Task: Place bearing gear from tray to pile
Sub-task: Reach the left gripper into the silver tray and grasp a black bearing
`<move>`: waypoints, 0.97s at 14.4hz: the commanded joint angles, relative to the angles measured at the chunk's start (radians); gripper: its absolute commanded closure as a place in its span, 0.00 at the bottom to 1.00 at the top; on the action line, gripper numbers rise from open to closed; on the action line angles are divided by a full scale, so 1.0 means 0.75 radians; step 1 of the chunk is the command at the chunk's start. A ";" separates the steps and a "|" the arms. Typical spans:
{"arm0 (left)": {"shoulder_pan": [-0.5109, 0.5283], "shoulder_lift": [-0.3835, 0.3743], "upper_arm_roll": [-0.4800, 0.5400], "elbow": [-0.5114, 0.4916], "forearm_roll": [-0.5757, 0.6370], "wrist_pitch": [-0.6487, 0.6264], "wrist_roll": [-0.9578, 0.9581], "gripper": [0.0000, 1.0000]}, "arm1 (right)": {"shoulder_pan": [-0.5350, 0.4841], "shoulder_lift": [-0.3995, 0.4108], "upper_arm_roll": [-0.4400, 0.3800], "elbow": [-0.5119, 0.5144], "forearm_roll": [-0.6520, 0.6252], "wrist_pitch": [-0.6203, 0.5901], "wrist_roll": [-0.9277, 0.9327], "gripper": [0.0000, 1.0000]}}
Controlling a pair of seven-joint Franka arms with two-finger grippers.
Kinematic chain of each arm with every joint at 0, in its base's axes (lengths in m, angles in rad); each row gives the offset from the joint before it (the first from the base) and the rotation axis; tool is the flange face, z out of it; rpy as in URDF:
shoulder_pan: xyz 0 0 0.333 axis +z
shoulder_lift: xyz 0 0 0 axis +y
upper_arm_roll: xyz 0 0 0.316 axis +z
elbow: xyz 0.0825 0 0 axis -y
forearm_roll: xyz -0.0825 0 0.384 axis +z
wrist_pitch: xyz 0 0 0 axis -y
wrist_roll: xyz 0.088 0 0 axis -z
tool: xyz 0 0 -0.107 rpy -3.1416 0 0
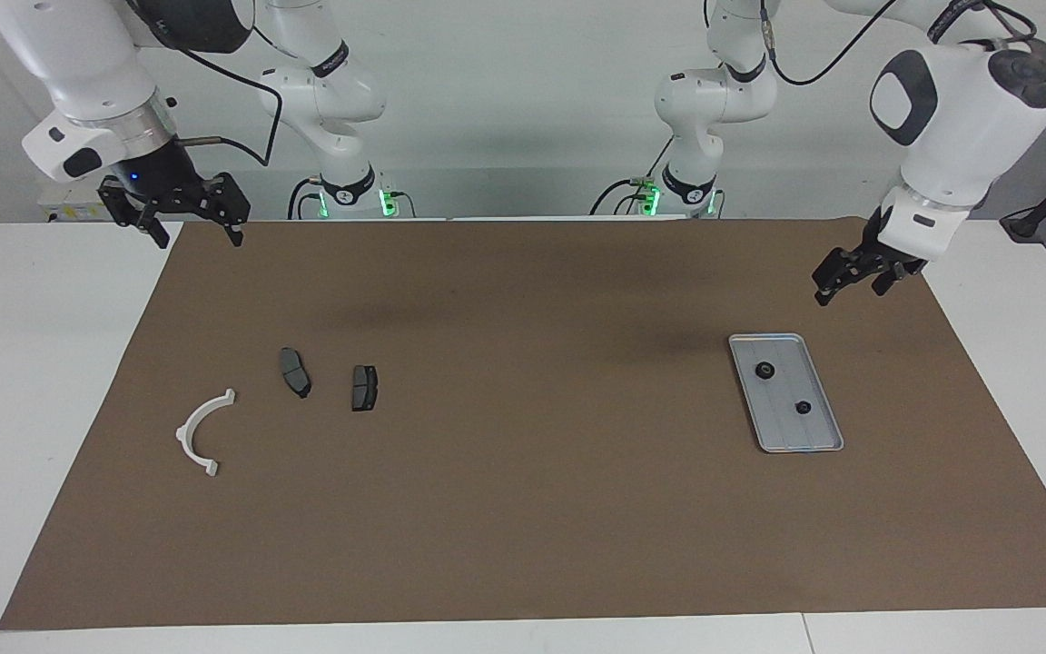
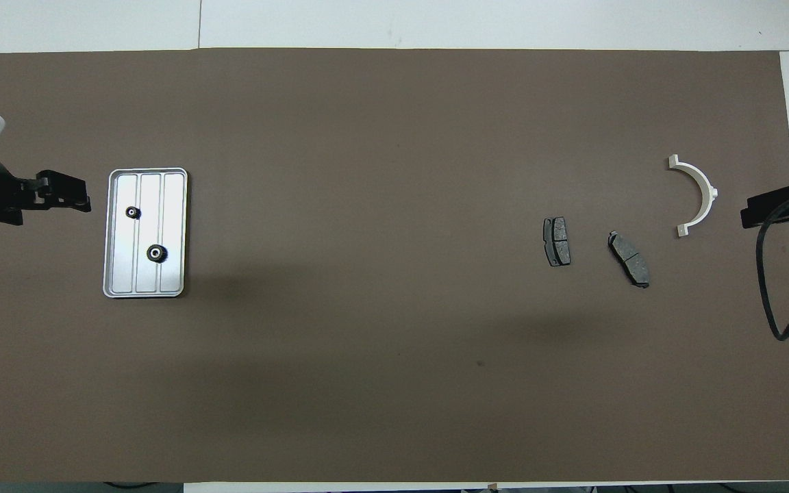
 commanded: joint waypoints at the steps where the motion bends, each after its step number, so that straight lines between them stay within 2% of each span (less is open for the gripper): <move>1: -0.009 -0.057 0.017 -0.264 0.007 0.244 -0.087 0.00 | -0.015 -0.007 0.012 -0.010 0.005 -0.023 0.018 0.00; 3: -0.005 -0.047 0.017 -0.356 0.007 0.322 -0.096 0.00 | -0.017 -0.009 0.012 -0.012 0.005 -0.024 0.018 0.00; 5: -0.011 -0.045 0.015 -0.491 0.007 0.510 -0.124 0.00 | -0.011 -0.011 0.016 -0.006 0.005 -0.024 0.026 0.00; 6: -0.017 -0.033 0.015 -0.534 0.007 0.565 -0.131 0.05 | -0.009 -0.013 0.014 -0.014 0.005 -0.022 0.028 0.00; 10: -0.056 0.088 0.013 -0.559 0.007 0.686 -0.286 0.07 | -0.019 -0.020 0.014 -0.022 0.005 0.009 0.026 0.00; 14: -0.056 0.190 0.015 -0.551 0.013 0.799 -0.260 0.10 | -0.021 -0.020 0.012 -0.022 0.005 0.028 0.075 0.00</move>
